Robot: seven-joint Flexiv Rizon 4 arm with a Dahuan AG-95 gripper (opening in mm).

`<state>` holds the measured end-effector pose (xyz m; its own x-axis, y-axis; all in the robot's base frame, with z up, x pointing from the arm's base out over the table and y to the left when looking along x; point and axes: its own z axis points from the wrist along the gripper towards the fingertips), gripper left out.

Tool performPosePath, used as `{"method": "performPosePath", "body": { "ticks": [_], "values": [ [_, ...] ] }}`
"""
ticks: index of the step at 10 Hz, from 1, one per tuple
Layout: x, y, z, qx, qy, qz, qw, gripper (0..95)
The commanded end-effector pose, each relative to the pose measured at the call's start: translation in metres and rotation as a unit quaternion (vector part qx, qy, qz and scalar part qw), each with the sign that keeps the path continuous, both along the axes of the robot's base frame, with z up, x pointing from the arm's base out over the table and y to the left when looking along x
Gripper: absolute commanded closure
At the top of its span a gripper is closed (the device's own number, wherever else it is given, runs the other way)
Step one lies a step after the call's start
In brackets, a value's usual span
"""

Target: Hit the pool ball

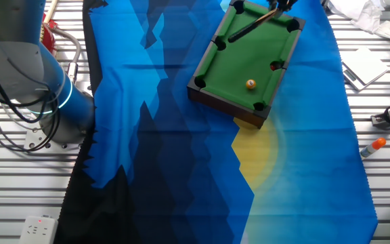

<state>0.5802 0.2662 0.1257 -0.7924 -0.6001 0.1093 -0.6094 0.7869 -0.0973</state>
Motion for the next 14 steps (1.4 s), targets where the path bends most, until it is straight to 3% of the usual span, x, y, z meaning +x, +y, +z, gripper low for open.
{"method": "performPosePath", "body": {
  "ticks": [1,4,9,12,14],
  "values": [
    [0.0009,0.0001,0.0004,0.020,-0.023,-0.384,0.9227,95.0],
    [0.0009,0.0001,0.0004,0.024,-0.021,-0.399,0.9163,95.0],
    [0.0009,0.0001,0.0004,0.024,-0.019,-0.400,0.9160,95.0],
    [0.0009,0.0001,0.0004,0.015,-0.009,-0.438,0.8988,95.0],
    [0.0008,0.0000,0.0004,0.009,-0.008,-0.441,0.8976,95.0]
  ]
}}
